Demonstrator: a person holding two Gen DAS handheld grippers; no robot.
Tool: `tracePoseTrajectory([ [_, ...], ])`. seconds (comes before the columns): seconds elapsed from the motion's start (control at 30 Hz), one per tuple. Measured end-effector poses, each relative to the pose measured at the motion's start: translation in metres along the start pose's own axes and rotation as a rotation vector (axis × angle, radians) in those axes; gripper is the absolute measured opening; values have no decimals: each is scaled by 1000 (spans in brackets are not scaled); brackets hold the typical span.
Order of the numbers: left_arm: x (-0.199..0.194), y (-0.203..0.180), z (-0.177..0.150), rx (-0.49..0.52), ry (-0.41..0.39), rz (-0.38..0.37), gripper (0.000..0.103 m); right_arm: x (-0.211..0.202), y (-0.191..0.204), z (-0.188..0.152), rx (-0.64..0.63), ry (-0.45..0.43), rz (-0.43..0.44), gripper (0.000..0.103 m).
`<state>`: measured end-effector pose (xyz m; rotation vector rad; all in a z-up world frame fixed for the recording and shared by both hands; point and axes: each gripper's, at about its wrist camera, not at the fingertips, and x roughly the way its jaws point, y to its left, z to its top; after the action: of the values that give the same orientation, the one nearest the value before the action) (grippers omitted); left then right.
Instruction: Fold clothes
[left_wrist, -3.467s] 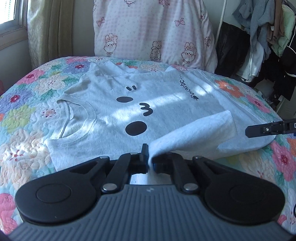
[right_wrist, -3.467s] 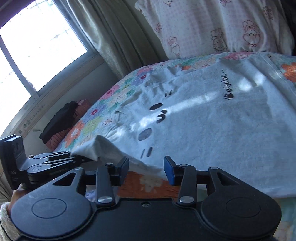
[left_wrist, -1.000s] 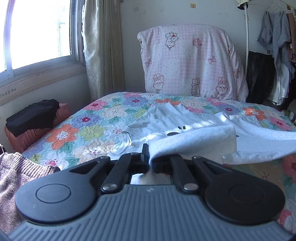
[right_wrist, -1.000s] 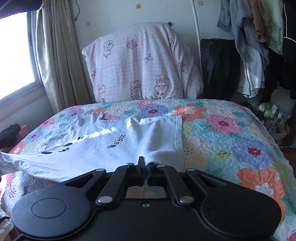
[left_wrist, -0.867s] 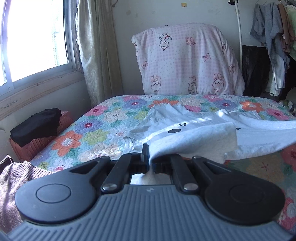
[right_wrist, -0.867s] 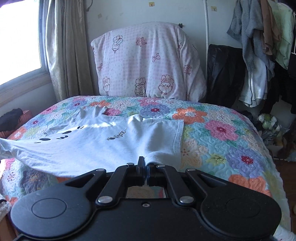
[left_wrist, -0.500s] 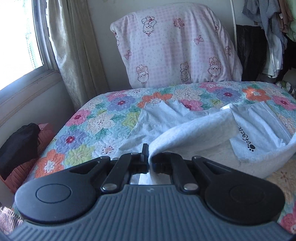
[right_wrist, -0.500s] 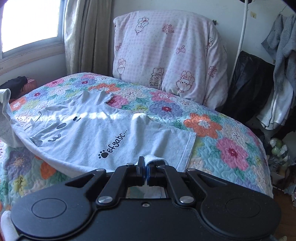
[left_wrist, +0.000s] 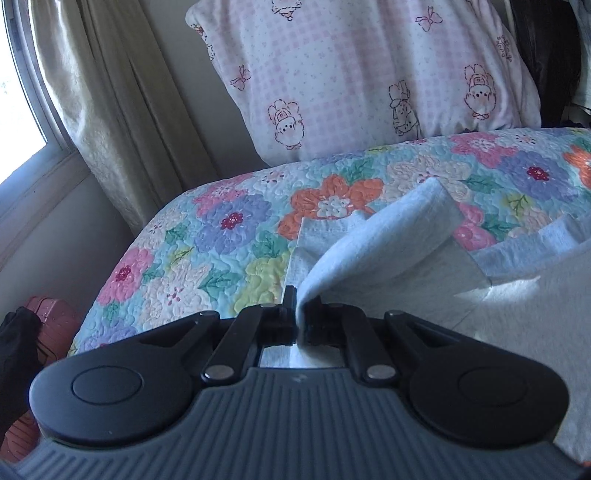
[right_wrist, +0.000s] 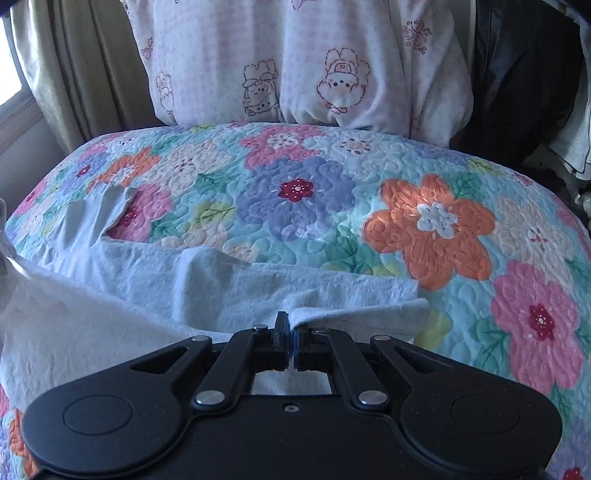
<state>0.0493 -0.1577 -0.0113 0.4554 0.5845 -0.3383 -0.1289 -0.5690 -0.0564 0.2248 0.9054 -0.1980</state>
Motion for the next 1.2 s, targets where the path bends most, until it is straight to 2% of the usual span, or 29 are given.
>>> tracePoseTrajectory([
  [0.03,7,-4,3,31,-8,11,6,7,0,3,0,4,-9,2],
  [0.13,28,-12,13,89,-13,45,19,27,0,9,-2,13,-41,2],
  [0.23,48,-16,23,87,-20,41,19,47,-10,21,-2,41,-72,2],
  [0.3,62,-20,28,82,-7,35,15,56,-12,24,-7,51,-84,2],
  [0.5,92,-40,47,170,11,87,17,75,-11,29,-38,64,-127,2],
  [0.57,97,-38,54,147,9,78,19,83,-11,32,-56,78,-140,2],
  [0.63,97,-28,60,86,-5,26,20,89,-12,33,-58,86,-156,2],
  [0.67,98,-23,62,61,-10,7,25,92,-13,33,-54,88,-165,2],
  [0.77,103,-15,61,38,1,19,41,99,-16,34,-38,93,-192,4],
  [0.8,103,-13,61,37,3,24,44,99,-17,35,-26,83,-203,11],
  [0.83,103,-12,61,44,-1,28,50,98,-18,36,-16,73,-216,28],
  [0.9,101,-9,67,74,-18,31,54,94,-16,37,-25,27,-281,46],
  [1.0,96,-8,81,113,-53,36,63,82,-13,40,-14,-39,-293,45],
  [1.03,95,-8,87,124,-66,42,70,77,-11,41,2,-63,-283,45],
  [1.07,95,-11,90,143,-67,49,77,72,-7,41,17,-78,-251,45],
  [1.13,97,-17,95,200,-58,67,83,66,3,45,41,-104,-183,45],
  [1.2,99,-23,100,256,-48,84,83,64,24,46,28,-117,-102,46],
])
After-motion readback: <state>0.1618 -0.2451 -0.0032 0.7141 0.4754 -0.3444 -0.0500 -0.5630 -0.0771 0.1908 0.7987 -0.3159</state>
